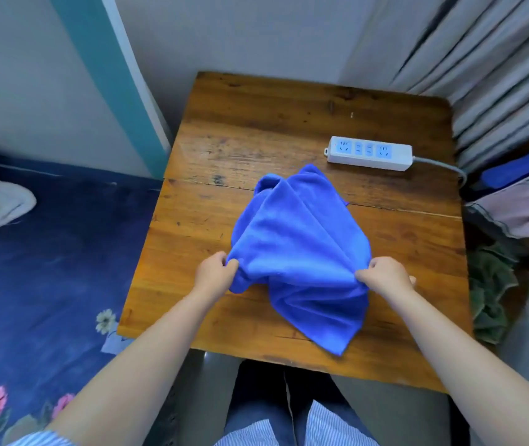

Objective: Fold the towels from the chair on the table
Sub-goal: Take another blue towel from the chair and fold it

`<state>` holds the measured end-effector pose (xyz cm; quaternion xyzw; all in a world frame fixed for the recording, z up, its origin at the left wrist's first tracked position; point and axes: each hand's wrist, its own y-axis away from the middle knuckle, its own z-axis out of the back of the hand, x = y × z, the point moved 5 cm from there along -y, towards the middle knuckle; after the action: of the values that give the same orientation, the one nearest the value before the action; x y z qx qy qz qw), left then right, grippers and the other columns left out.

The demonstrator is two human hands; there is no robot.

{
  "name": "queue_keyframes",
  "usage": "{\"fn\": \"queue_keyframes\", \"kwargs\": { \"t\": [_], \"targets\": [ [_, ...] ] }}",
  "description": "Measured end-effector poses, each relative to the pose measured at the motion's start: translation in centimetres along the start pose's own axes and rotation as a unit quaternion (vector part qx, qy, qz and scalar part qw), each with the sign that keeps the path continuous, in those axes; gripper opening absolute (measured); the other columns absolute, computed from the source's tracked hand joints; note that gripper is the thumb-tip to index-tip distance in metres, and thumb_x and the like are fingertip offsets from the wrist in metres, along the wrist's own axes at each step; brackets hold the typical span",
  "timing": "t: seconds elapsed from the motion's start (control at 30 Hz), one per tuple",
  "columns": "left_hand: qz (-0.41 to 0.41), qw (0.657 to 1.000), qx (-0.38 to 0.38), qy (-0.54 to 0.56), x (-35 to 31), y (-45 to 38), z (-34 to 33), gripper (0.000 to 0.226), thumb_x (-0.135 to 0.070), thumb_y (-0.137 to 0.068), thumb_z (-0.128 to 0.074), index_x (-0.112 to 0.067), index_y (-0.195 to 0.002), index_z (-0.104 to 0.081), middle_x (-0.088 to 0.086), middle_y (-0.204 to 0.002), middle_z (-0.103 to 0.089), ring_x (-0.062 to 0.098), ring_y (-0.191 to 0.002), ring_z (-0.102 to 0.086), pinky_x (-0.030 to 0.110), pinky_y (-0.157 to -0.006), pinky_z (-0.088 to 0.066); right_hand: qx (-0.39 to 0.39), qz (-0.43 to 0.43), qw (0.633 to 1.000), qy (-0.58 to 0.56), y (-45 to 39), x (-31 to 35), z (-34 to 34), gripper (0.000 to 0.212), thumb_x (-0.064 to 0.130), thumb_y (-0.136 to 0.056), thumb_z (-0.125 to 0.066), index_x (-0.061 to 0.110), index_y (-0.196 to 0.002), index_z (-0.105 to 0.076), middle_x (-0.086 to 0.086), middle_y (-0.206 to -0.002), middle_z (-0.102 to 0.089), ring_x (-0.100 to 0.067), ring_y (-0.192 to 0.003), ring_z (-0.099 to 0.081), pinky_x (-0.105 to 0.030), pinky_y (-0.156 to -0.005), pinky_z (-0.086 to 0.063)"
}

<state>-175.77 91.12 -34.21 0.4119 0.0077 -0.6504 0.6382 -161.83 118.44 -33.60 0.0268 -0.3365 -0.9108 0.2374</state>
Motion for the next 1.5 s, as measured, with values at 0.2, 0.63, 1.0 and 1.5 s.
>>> {"fn": "queue_keyframes", "kwargs": {
  "t": [0.2, 0.63, 1.0, 1.5],
  "targets": [
    [0.102, 0.977, 0.166, 0.093, 1.5, 2.7, -4.2, 0.03, -0.022, -0.096, -0.042, -0.015, -0.067, -0.046, 0.0, -0.07, -0.049, 0.019, -0.073, -0.047, 0.027, -0.058, -0.031, 0.015, -0.003, 0.997, 0.076, -0.7, -1.9, -1.8, 0.014, 0.029, -0.079, -0.054, 0.017, -0.084, -0.058, -0.006, -0.101, -0.062, -0.026, -0.098, -0.053, -0.034, -0.082, -0.027],
    [0.226, 0.961, 0.007, 0.157, 3.4, 2.7, -4.3, 0.024, -0.003, -0.085, -0.055, -0.012, -0.064, -0.047, 0.005, -0.065, -0.05, 0.018, -0.057, -0.044, 0.023, -0.05, -0.032, -0.062, 0.016, 0.997, -0.036, -3.7, -0.7, -2.0, 0.019, 0.025, -0.088, -0.051, 0.017, -0.101, -0.063, -0.01, -0.109, -0.065, -0.031, -0.109, -0.053, -0.036, -0.096, -0.031],
    [0.029, 0.959, -0.162, 0.233, -6.2, 1.1, 5.2, 0.02, -0.013, -0.091, -0.051, -0.004, -0.105, -0.064, 0.004, -0.095, -0.059, 0.018, -0.088, -0.052, 0.024, -0.076, -0.038, -0.162, 0.166, 0.959, -0.163, -0.7, 6.3, 7.9, 0.023, 0.018, -0.09, -0.047, 0.01, -0.099, -0.066, -0.011, -0.105, -0.067, -0.031, -0.106, -0.054, -0.038, -0.094, -0.035],
    [-0.193, 0.839, -0.391, 0.326, -22.4, 3.3, 23.6, 0.02, -0.012, -0.092, -0.047, -0.002, -0.102, -0.062, 0.019, -0.102, -0.067, 0.021, -0.08, -0.054, 0.019, -0.069, -0.039, -0.311, 0.338, 0.781, -0.424, 8.7, 19.2, 28.9, 0.021, 0.013, -0.089, -0.049, 0.004, -0.102, -0.063, -0.015, -0.103, -0.065, -0.029, -0.098, -0.057, -0.038, -0.089, -0.045]
  ]
}}
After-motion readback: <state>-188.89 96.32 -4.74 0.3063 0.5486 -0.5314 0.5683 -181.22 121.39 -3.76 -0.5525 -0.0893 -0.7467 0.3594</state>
